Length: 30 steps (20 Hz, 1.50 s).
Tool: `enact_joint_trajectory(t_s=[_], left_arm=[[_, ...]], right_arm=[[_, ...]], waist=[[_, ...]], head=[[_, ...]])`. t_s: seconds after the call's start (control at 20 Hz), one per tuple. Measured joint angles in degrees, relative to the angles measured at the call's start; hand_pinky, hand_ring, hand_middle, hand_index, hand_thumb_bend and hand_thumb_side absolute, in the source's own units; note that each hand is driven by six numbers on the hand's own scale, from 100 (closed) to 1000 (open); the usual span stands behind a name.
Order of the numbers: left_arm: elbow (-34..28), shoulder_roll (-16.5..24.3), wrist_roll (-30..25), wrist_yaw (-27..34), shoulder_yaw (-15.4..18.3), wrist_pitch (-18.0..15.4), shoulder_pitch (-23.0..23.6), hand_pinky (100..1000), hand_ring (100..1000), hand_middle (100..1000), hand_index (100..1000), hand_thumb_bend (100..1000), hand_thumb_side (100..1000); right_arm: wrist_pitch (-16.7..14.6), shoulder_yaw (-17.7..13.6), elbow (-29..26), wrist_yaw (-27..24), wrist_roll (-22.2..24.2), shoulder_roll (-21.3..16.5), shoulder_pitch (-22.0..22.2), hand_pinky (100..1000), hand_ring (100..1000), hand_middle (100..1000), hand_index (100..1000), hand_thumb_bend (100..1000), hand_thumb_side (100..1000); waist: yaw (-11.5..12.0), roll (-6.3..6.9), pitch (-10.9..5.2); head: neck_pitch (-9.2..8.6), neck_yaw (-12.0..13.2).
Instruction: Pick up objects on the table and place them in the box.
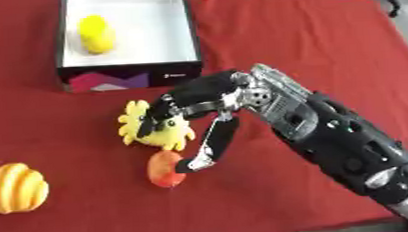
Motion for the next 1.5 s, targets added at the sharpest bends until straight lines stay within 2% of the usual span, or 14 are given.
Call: enact_joint_trajectory(t_s=[0.25, 0.4, 0.7, 0.75, 1.1, 1.5], left_arm=[[0.0, 0.0, -0.1, -0.3, 0.0, 0.0, 0.1, 840, 826, 747, 791, 100, 633], [0.0, 0.0, -0.1, -0.4, 0.0, 0.0, 0.1, 840, 831, 747, 791, 100, 633], [0.0, 0.0, -0.1, -0.4, 0.0, 0.1, 0.5, 841, 837, 748, 792, 100, 632], [0.0, 0.0, -0.1, -0.4, 0.0, 0.1, 0.5, 841, 837, 748, 792, 100, 632], [0.0, 0.0, -0.1, -0.4, 0.0, 0.1, 1.1, 840, 838, 748, 792, 100, 631], [0.0, 0.0, -0.3, -0.4, 0.0, 0.1, 1.3, 842, 841, 750, 794, 100, 630]], right_arm=[[-1.0, -0.8, -0.1, 1.3, -1.0, 0.3, 1.0, 910, 758, 745, 887, 349, 335], [-2.2, -1.3, -0.9, 2.2, -2.2, 0.3, 1.6, 904, 752, 742, 884, 362, 368], [-5.4, -3.0, -5.6, 1.9, -5.4, 0.1, 2.5, 897, 737, 735, 883, 356, 377], [-5.6, -3.0, -6.7, 1.5, -5.6, 0.1, 2.6, 896, 735, 734, 883, 340, 356], [-4.4, -3.2, -11.5, -2.2, -4.4, -0.4, 2.8, 882, 723, 724, 876, 348, 377], [-2.8, -3.3, -11.0, -1.6, -2.8, -0.3, 3.5, 834, 636, 720, 874, 340, 376]], waist=[[0.0, 0.00, 0.00], [0.0, 0.00, 0.00], [-0.3, 0.00, -0.26], [-0.3, 0.00, -0.41], [-0.8, 0.00, -0.76], [-1.1, 0.00, -0.88]], head=[[0.01, 0.0], [0.16, 0.0], [0.24, 0.2], [0.25, 0.2], [0.38, 0.3], [0.38, 0.5]])
